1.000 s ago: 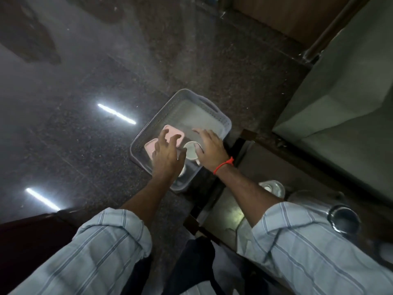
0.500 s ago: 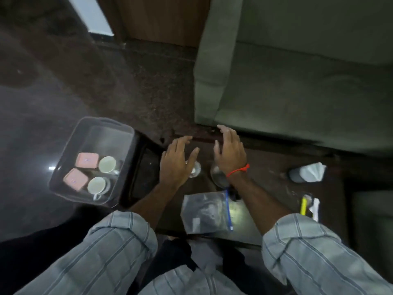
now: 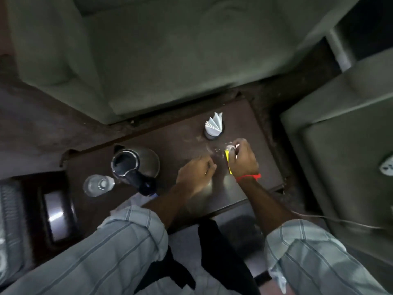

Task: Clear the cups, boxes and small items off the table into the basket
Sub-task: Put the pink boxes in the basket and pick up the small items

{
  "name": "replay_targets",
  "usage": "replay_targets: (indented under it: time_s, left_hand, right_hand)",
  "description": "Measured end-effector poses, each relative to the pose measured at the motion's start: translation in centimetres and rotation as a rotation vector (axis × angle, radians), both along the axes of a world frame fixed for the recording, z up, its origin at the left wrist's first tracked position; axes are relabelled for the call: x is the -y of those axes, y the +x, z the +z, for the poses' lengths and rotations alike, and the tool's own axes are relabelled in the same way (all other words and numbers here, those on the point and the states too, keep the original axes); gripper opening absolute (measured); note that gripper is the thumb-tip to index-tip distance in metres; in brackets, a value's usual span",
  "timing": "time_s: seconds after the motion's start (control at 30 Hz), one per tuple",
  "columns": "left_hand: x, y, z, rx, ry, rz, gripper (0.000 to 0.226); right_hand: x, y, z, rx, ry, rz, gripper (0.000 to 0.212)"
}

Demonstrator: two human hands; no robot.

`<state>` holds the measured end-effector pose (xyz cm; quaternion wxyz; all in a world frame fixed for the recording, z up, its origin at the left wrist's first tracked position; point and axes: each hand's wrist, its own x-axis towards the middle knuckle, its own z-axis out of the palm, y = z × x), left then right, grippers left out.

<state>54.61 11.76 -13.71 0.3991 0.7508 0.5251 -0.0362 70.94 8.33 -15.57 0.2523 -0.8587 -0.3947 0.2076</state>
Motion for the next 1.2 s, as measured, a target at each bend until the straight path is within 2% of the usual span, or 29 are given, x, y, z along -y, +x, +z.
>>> replay_targets:
  time_s: [0.1, 0.27, 0.43, 0.57, 0.67, 0.77, 0.83, 1.0, 1.2]
  left_hand:
    - [0.3, 4.3, -4.7, -0.101, -0.219, 0.072, 0.024]
    - [0.1, 9.3, -12.5, -0.180, -0.318, 0.190, 0.038]
    - [-0.5, 13.4, -18.0, -0.279, -0.323, 0.258, 0.070]
    - [-0.6, 16.0, -20.5, -0.369, -0.215, 0.217, 0.088]
    - [0.0, 16.4, -21.2, -0.396, -0.135, 0.168, 0.065]
    - [0.6, 15.2, -20.3, -0.350, -0.187, 0.166, 0.049]
    - [1.0, 14.0, -19.0, -0.274, -0.213, 0.197, 0.042]
    - [2.6, 8.7, -14.7, -0.045, -0.229, 0.351, 0.033]
    - [6.1, 0.9, -10.2, 0.189, -0.141, 0.378, 0.023]
  right_hand:
    - [1.4, 4.8, -4.2, -0.143, -0.188, -0.022, 0.024]
    - [1.6, 9.5, -10.8, -0.175, -0.342, -0.021, 0.045]
    - [0.6, 11.2, -15.8, -0.203, -0.345, -0.017, 0.048]
    - [0.6, 11.2, -18.7, -0.058, -0.403, 0.017, 0.049]
    - [0.6, 10.8, -19.8, 0.050, -0.421, 0.019, 0.040]
    - [0.7, 10.1, -19.7, 0.023, -0.407, 0.006, 0.027]
    - [1.0, 9.6, -19.4, -0.071, -0.352, 0.029, 0.024]
    - [0.9, 6.4, -17.0, -0.381, -0.196, -0.091, 0.008]
    - [0.2, 0.2, -12.5, -0.680, -0.075, -0.036, 0.015]
